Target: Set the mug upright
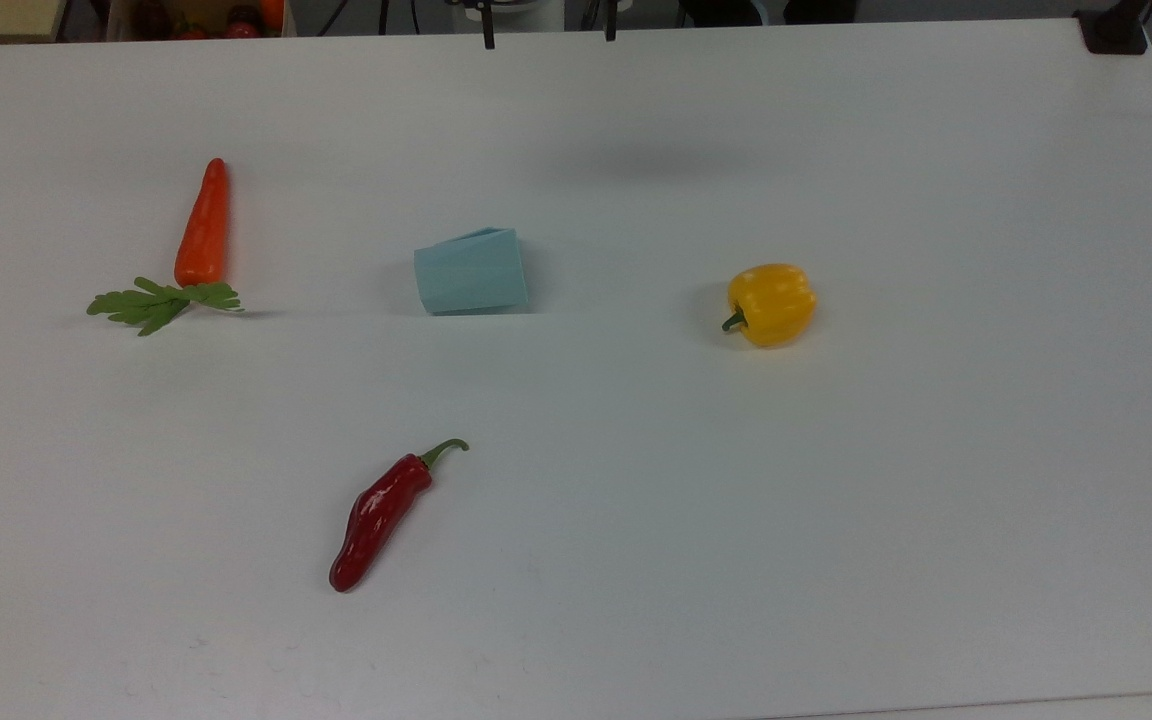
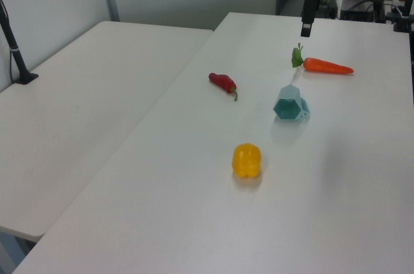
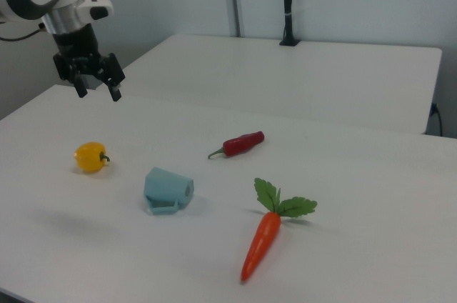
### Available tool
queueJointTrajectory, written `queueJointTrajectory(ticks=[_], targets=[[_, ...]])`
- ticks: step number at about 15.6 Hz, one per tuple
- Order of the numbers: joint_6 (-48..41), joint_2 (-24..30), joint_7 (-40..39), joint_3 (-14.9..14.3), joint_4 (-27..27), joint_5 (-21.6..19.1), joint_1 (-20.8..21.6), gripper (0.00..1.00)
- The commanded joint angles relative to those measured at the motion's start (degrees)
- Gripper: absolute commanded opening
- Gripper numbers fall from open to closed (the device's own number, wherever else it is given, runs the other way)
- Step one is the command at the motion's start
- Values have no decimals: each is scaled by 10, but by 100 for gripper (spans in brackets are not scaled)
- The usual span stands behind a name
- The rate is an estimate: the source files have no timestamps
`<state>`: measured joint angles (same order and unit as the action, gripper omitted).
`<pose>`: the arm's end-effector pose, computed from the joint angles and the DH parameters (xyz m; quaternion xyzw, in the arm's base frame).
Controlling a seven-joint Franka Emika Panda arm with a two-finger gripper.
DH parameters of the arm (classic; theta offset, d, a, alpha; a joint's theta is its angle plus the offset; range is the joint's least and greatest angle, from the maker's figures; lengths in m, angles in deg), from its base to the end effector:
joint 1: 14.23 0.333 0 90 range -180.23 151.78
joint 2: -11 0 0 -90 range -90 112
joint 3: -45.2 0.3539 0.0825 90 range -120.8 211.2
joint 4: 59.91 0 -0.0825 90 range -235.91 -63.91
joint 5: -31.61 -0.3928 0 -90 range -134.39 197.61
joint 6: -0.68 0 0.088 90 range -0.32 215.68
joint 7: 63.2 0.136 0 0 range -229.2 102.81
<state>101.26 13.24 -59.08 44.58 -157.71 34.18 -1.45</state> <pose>0.5555 0.1142 0.6062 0.9961 0.0732 0.0465 0.0156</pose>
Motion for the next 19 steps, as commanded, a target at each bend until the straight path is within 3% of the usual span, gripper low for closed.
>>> queueJointTrajectory(ticks=[1, 4, 9, 19], targets=[[15, -35, 124, 5, 0, 93, 47, 100], [43, -78, 200, 32, -3, 161, 47, 100], [69, -154, 288, 48, -4, 266, 48, 100], [74, -253, 306, 49, -20, 362, 51, 100]])
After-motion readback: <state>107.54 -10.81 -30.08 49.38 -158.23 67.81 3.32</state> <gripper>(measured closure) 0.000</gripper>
